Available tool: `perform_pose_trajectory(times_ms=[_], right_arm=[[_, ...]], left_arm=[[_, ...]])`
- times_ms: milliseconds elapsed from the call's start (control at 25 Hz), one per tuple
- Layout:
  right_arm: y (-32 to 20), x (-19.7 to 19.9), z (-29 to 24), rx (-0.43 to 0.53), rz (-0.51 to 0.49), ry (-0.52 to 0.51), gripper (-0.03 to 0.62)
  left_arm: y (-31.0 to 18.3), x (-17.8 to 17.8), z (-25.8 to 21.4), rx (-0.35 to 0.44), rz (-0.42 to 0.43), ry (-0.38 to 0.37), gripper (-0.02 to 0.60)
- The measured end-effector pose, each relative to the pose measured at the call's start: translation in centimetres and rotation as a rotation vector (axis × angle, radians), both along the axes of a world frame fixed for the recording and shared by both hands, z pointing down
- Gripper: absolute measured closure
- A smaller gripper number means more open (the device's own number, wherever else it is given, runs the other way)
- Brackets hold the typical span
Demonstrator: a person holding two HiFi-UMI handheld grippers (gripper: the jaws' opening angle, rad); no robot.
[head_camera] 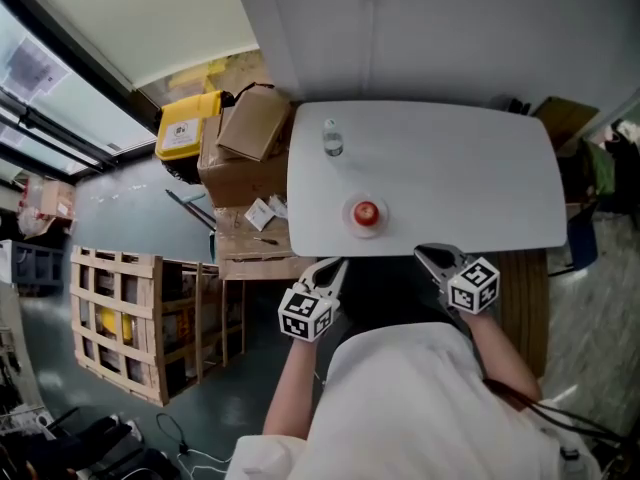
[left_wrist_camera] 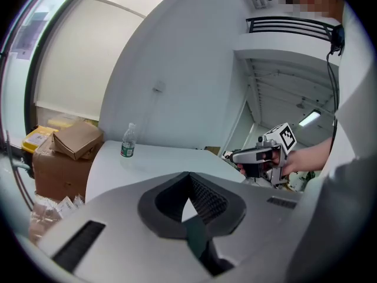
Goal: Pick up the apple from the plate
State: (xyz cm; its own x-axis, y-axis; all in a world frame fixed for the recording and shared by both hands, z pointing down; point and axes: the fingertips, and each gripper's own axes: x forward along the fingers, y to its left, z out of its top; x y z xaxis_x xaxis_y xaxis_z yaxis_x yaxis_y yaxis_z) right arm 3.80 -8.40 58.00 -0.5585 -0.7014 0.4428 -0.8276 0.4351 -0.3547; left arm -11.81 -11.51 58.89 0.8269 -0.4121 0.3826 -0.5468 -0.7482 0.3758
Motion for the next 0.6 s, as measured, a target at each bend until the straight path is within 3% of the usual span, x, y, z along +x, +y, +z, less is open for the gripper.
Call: perform_pose_trajectory(times_ms=[400, 600], right_arm=[[-2.2, 1.2, 0.6, -0.017, -0.059, -0.011, 0.556], [-4.8, 2.6, 0.8, -0.032, -0.119, -0.012, 0.556]], left_arm=[[-1.3, 1.2, 2.5, -0.066, -0.056, -0.050, 0.580], [-3.2, 2.6, 2.8, -0.052, -0.099, -0.069, 0.580]])
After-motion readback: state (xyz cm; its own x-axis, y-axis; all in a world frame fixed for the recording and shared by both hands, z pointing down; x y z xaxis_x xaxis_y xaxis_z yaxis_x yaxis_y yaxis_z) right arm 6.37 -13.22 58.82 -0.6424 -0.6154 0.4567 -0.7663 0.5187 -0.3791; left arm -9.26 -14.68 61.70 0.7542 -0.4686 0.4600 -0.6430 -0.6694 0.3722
